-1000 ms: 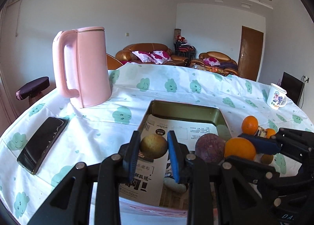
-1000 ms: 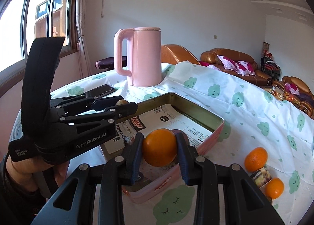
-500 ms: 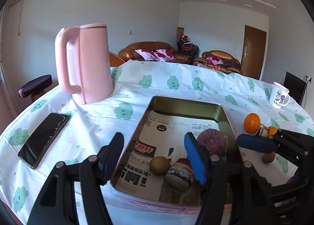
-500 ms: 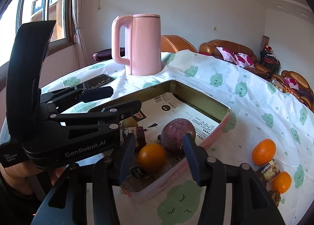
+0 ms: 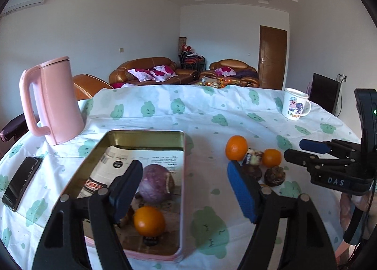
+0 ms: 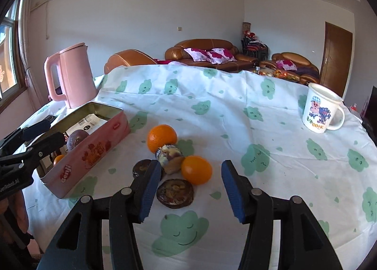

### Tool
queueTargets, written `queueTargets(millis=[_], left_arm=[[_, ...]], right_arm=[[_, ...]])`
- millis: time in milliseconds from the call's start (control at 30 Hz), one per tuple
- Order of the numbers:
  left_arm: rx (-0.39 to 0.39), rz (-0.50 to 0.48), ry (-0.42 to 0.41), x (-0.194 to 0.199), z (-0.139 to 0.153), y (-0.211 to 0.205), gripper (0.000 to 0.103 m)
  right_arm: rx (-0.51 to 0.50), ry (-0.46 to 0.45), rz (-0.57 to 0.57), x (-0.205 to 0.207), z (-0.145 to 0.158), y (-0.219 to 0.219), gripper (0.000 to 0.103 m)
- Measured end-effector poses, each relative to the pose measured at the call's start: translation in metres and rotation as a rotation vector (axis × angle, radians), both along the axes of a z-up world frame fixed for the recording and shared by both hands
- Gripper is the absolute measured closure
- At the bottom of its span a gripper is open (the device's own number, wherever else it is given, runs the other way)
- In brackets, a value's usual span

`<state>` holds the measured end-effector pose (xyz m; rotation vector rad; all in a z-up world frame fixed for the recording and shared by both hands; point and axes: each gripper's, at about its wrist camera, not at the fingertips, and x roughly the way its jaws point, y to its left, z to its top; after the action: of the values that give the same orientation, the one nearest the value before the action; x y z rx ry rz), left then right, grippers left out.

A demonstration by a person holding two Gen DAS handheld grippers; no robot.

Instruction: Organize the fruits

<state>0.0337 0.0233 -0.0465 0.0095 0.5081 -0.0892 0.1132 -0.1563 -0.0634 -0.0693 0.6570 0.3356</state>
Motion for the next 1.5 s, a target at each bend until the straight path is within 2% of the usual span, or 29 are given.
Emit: queueTargets(millis=[167,367,433,500,667,800,867,933,967,1000,1033,1200,1367,1500], left_arm=[[0.032,-0.042,0.03,0.009,-0.006,-0.027,0.026],[0.026,-0.055,0.075,0.017,-0.017,-0.032,0.026],[0.017,-0.063,0.086,0.017,-0.019,-0.033,0.026],[0.011,-0.074,0.094,0.017,-0.02,-0.034,0.026],[0.016,-0.143,0.12,0.017,-0.024,-0.052,0.026],[0.049,-0.208,0.171,0.022,-0.032,-0.073,0.027],[0.067,-0.238,0.209,0.027,-0.037,-0.083,0.031],[0.072,-0.253,0.242,0.031,-0.041,-0.088,0.049],[0.069,-0.262,0.259,0.033,-0.043,-0.089,0.053],[0.064,-0.27,0.279,0.035,-0.045,-0.09,0.066],[0.058,-0.272,0.296,0.036,-0.047,-0.09,0.071],[0.014,-0.259,0.267,0.032,-0.043,-0.082,0.071],[-0.024,-0.215,0.182,0.021,-0.034,-0.071,0.071],[-0.018,-0.192,0.117,0.013,-0.029,-0.069,0.071]], right_arm=[[-0.016,0.099,0.057,0.013,-0.016,0.01,0.048],[-0.032,0.21,0.116,0.023,-0.033,0.022,0.05],[-0.005,0.21,0.12,0.023,-0.032,0.018,0.057],[0.012,0.196,0.113,0.021,-0.029,0.015,0.057],[0.043,0.076,0.015,0.009,-0.013,-0.001,0.057],[0.082,0.056,-0.042,0.008,-0.009,-0.014,0.057],[0.091,0.062,-0.05,0.01,-0.009,-0.016,0.057],[0.089,0.064,-0.049,0.011,-0.009,-0.016,0.057],[0.085,0.064,-0.047,0.01,-0.009,-0.015,0.057],[0.079,0.063,-0.045,0.01,-0.009,-0.014,0.057],[0.075,0.064,-0.039,0.011,-0.01,-0.013,0.057],[0.097,0.066,-0.024,0.01,-0.01,-0.015,0.057],[0.112,0.024,-0.001,0.003,-0.006,-0.015,0.057],[0.111,-0.014,0.012,-0.003,-0.002,-0.014,0.057]])
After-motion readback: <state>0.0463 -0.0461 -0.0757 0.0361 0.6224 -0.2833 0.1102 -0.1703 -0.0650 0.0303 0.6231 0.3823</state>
